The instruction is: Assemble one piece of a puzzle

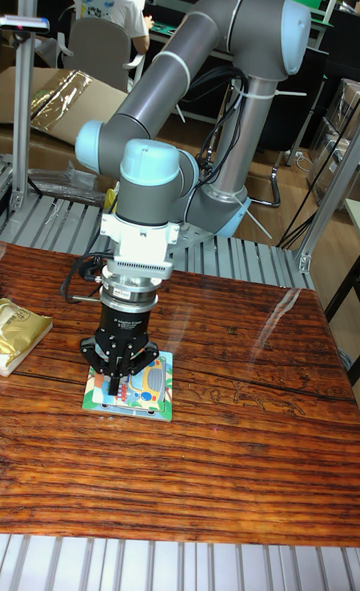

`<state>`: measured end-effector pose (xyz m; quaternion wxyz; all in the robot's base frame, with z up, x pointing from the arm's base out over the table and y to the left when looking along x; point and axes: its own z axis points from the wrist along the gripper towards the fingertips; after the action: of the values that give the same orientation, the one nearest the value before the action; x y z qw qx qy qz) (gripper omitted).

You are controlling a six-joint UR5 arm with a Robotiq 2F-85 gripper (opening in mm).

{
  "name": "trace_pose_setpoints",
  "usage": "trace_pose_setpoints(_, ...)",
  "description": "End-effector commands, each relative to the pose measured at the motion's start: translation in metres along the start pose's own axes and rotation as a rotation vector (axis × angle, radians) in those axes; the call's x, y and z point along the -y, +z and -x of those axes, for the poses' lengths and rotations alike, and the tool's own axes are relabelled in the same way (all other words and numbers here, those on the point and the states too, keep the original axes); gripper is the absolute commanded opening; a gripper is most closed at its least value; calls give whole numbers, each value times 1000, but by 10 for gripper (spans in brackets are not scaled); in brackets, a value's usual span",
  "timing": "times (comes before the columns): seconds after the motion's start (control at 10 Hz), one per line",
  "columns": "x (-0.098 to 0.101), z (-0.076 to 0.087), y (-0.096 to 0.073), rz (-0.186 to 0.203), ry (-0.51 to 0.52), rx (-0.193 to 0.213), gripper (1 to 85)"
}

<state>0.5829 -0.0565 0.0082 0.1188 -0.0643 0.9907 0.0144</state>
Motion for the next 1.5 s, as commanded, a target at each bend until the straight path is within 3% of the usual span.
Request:
trace_pose_setpoints(0.0,-4,4,-4,3,16,1,13)
trace_pose_setpoints(0.7,-3,5,-9,-6,11,-6,13)
trace_pose_setpoints(1.4,32,-34,-22,-89,-11,-98,13)
